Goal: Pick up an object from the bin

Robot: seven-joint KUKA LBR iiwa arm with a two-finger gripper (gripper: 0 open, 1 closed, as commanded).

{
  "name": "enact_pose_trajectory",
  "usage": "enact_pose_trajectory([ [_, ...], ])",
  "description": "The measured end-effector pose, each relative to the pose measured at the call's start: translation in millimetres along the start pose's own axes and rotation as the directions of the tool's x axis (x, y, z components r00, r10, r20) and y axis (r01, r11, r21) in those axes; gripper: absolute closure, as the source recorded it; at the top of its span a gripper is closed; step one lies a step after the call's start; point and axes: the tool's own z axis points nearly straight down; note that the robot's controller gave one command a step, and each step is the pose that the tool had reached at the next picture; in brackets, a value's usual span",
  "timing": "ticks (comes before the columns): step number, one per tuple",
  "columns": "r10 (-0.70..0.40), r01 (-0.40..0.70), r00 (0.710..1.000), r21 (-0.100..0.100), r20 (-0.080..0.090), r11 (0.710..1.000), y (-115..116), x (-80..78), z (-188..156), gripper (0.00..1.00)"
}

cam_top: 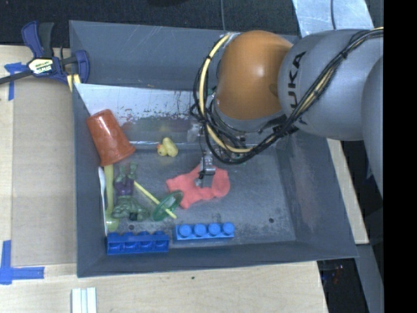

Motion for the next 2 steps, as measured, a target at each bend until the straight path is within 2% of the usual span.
enact_pose_trajectory([
  [1,0.002,-0.002,1.000,-0.001,0.007,1.000,-0.4,-1.8,-3.7,0.00],
  [2,-0.065,0.065,0.998,0.000,0.007,0.998,-16.9,-0.2,11.3,0.00],
])
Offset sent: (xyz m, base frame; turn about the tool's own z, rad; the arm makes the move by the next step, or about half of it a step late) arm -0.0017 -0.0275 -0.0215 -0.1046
